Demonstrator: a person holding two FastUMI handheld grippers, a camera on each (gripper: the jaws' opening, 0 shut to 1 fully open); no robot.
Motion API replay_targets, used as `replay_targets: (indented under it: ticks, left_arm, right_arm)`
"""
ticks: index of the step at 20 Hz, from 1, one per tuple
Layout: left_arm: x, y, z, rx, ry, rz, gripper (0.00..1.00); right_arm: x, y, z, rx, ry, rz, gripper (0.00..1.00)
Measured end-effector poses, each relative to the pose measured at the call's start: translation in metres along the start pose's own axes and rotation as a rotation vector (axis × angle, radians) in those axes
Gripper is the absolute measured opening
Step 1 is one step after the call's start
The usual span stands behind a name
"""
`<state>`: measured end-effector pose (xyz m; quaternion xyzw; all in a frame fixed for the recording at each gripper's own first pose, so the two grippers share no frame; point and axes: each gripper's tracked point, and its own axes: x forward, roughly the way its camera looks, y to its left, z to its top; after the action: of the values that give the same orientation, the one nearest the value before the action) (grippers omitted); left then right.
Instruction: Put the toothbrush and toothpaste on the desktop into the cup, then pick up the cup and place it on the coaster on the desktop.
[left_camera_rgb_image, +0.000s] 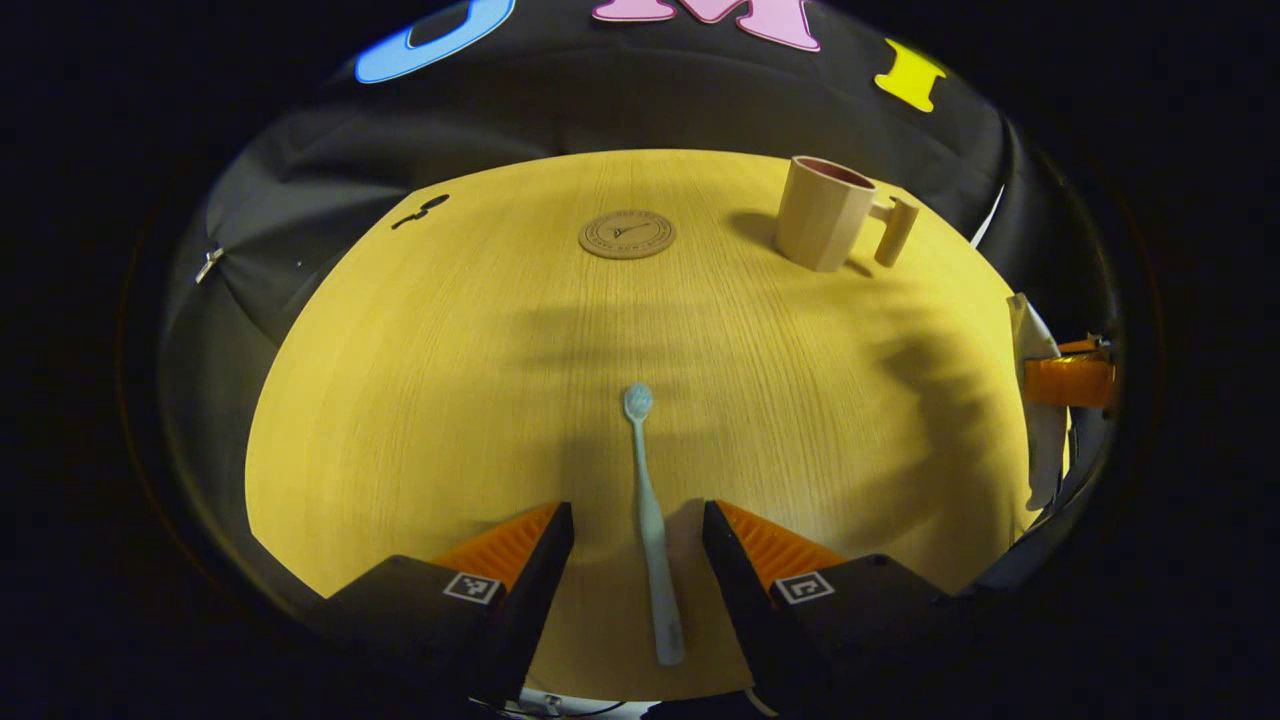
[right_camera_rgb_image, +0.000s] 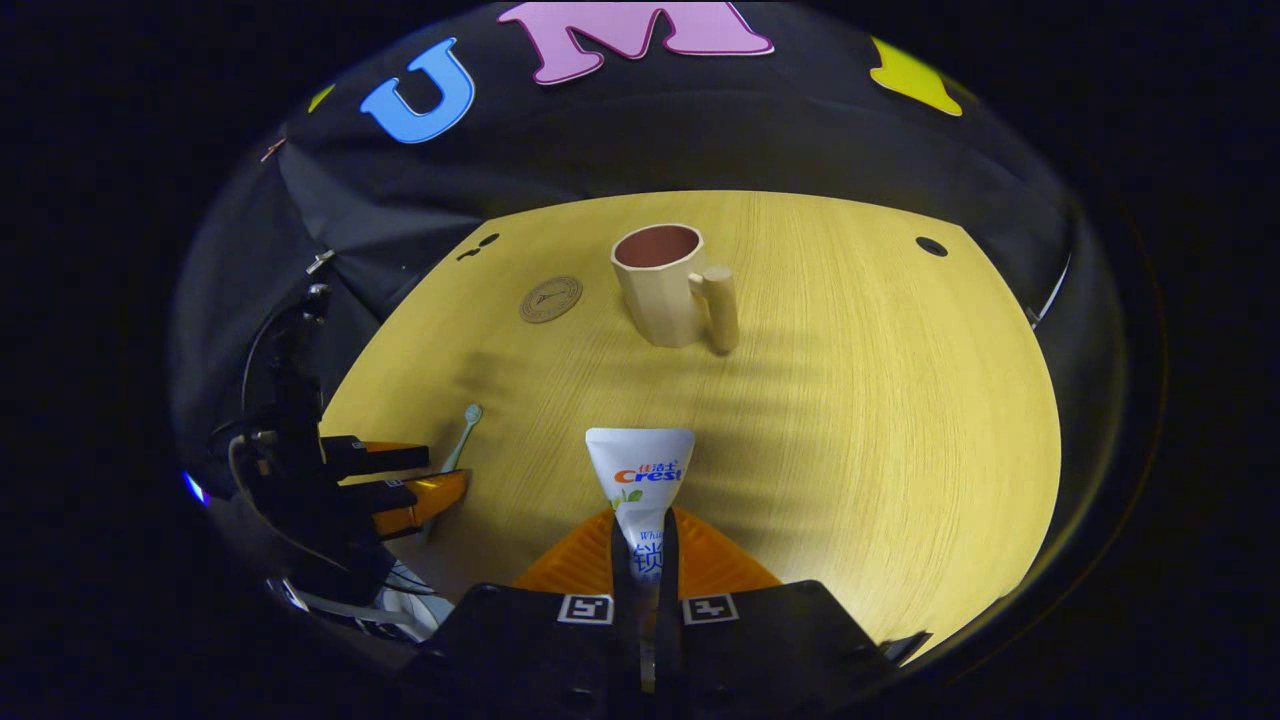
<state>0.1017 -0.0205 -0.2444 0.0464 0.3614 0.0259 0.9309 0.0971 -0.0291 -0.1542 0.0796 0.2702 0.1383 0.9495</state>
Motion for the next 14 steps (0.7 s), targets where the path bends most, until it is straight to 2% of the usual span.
replay_targets:
  ticks: [4, 6, 8, 11, 14]
  left_arm:
    - [0.005, -0.011, 0.002, 0.014, 0.022, -0.034, 0.79]
    - [0.006, -0.012, 0.001, 0.016, 0.031, -0.031, 0.62]
    - [0.006, -0.011, 0.000, 0.016, 0.036, -0.018, 0.49]
    - [0.005, -0.009, 0.000, 0.010, 0.053, 0.017, 0.18]
    - [0.006, -0.011, 0.001, 0.024, 0.087, 0.006, 0.17]
  right_arm:
    - [0.001, -0.008, -0.003, 0.017, 0.010, 0.016, 0.10]
    - [0.001, -0.009, -0.002, 0.028, 0.008, 0.024, 0.10]
    - [0.004, -0.014, 0.000, 0.041, 0.006, 0.031, 0.10]
    - [0.006, -0.019, 0.004, 0.053, -0.002, 0.034, 0.10]
    - [0.005, -0.022, 0.008, 0.058, -0.014, 0.032, 0.10]
